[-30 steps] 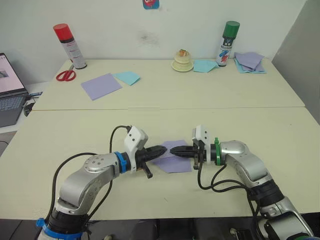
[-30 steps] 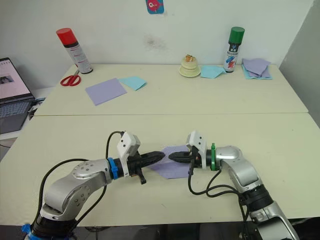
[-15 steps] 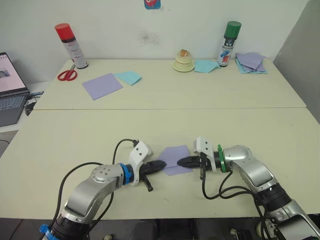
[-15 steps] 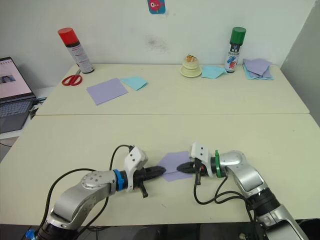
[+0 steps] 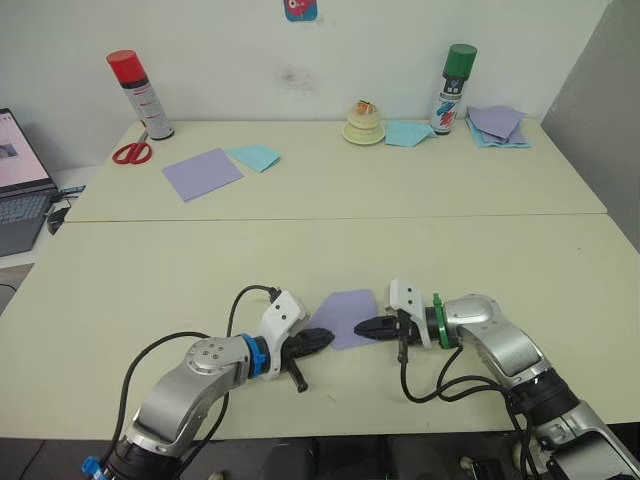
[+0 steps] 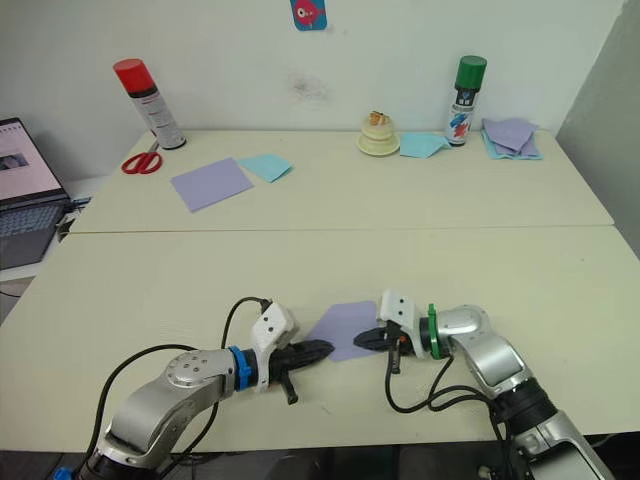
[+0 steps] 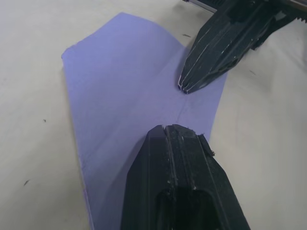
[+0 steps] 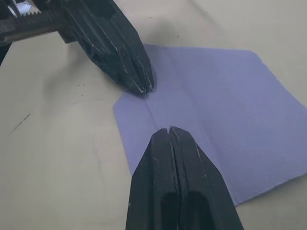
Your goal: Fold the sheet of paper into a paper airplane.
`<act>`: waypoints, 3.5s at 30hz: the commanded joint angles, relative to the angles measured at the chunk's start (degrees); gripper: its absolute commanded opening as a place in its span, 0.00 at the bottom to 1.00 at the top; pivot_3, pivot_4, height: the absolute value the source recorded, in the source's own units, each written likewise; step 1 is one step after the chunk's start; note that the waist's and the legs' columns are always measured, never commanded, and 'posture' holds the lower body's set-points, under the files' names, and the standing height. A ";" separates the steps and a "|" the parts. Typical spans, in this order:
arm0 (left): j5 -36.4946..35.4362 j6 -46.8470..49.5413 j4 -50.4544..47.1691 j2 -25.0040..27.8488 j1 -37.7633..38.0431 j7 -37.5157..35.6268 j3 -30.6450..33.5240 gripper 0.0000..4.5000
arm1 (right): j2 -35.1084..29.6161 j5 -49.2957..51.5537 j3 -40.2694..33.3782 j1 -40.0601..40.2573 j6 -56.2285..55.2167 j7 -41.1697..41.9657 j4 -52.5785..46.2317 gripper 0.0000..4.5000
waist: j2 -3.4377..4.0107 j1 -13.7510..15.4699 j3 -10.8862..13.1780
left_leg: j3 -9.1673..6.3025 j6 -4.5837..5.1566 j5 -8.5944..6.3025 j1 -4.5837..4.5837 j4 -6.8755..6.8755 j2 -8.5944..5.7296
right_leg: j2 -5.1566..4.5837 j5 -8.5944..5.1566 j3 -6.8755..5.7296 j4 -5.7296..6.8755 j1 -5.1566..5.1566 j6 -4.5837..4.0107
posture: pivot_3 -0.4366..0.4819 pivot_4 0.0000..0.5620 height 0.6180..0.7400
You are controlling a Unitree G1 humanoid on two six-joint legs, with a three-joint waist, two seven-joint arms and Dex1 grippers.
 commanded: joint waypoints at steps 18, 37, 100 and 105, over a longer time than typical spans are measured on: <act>2.96 -1.52 5.91 0.08 4.59 2.03 1.04 0.01 | -4.70 4.84 -8.20 3.15 4.91 -1.20 -1.95 0.00 | 0.05 0.20 -0.63 | 0.03 0.06 -0.05 0.88 -0.13 0.02 | -0.02 -0.23 0.03 -0.18 0.91 0.30 | 0.48 0.27 1.00; 7.13 -8.30 6.81 1.41 4.51 -0.49 -2.69 0.00 | -0.14 14.02 -7.51 -18.14 40.07 -1.46 13.74 0.87 | 0.19 0.35 -0.58 | 0.08 0.13 -0.09 0.78 -0.18 0.00 | -0.08 -0.08 0.03 -0.25 0.81 0.04 | 0.48 0.27 1.00; 5.90 -6.53 2.79 5.77 9.87 -2.84 1.03 0.00 | -0.41 -6.86 1.14 -4.36 -42.78 11.23 17.04 0.02 | 0.23 -0.89 -0.47 | 0.04 0.08 -0.13 0.82 -0.39 0.04 | -0.06 -0.30 0.04 -0.35 0.78 0.30 | 0.48 0.27 1.00; 3.51 -5.82 2.40 5.51 9.15 -3.61 3.08 0.00 | -0.89 -9.09 2.20 -3.81 -45.20 10.94 17.96 0.02 | 0.23 -0.89 -0.46 | 0.04 0.08 -0.13 0.82 -0.39 0.04 | -0.06 -0.30 0.03 -0.35 0.77 0.28 | 0.48 0.27 1.00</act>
